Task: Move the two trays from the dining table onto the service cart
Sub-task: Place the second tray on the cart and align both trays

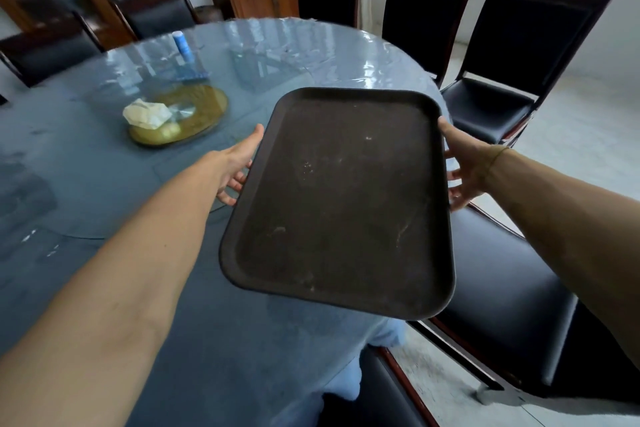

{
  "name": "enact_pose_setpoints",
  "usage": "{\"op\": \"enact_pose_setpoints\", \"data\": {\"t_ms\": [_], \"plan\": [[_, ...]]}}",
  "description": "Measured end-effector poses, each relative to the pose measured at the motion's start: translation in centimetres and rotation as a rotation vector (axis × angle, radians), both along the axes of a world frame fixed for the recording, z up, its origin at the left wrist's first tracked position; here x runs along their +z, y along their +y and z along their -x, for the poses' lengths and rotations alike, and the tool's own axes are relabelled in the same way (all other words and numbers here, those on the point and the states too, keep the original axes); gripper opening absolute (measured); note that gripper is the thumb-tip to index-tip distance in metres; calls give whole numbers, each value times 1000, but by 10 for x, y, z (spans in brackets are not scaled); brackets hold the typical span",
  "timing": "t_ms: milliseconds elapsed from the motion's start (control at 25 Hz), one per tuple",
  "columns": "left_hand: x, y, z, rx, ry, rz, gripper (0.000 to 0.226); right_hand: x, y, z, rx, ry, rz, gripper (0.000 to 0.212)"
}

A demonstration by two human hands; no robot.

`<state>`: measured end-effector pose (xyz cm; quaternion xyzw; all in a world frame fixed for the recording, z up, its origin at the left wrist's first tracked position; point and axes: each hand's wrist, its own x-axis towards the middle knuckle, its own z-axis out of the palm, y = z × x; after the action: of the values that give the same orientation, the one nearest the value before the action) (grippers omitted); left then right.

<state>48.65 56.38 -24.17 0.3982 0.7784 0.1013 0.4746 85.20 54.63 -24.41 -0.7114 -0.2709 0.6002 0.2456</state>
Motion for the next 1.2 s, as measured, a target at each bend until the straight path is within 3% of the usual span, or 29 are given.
{"op": "enact_pose_setpoints", "data": {"t_ms": [320, 640, 1200], "plan": [[81, -97, 28, 49, -121, -87, 88, 73, -90, 23, 15, -12, -51, 103], [124, -208, 56, 122, -227, -140, 93, 134, -197, 52, -8, 13, -109, 103], [196, -331, 78, -49, -297, -159, 92, 206, -371, 61, -180, 16, -207, 78]]}}
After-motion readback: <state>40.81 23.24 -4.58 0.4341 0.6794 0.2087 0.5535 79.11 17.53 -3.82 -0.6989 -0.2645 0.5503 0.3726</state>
